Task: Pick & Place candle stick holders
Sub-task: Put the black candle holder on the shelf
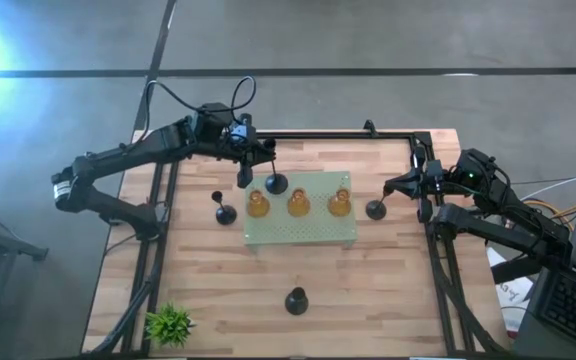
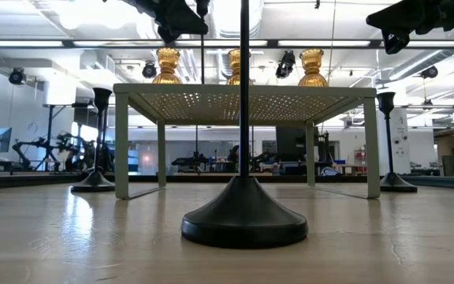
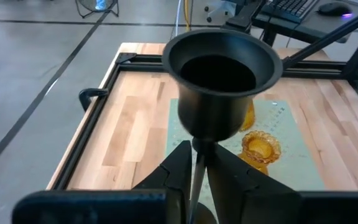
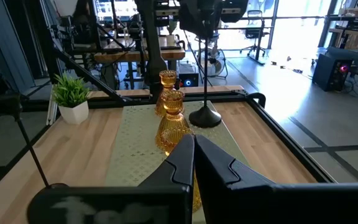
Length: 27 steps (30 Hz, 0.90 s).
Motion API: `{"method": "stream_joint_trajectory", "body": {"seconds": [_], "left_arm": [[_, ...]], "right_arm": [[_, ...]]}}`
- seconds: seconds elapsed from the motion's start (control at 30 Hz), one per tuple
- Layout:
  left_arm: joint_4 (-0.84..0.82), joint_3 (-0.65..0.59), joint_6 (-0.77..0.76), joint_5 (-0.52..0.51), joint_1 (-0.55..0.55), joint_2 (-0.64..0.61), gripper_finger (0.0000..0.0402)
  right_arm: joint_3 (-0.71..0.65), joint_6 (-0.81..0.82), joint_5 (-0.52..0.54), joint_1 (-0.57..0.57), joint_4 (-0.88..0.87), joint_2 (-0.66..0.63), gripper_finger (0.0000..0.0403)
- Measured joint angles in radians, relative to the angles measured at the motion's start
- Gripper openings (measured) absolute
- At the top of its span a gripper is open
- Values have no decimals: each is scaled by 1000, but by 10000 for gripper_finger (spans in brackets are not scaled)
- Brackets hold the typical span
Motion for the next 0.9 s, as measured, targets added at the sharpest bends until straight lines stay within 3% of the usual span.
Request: {"method": "stream_joint_trajectory", "body": {"seconds": [0.27, 0.63, 0.9], "left_arm": [[0, 0, -1, 5, 0, 0, 78], [-47, 14, -7, -68, 0, -15, 145], [-56, 22, -14, -53, 0, -43, 178]], "right_arm": [[0, 0, 0, 0, 0, 0, 9], [0, 0, 0, 0, 0, 0, 9], [0, 0, 0, 0, 0, 0, 9]]}}
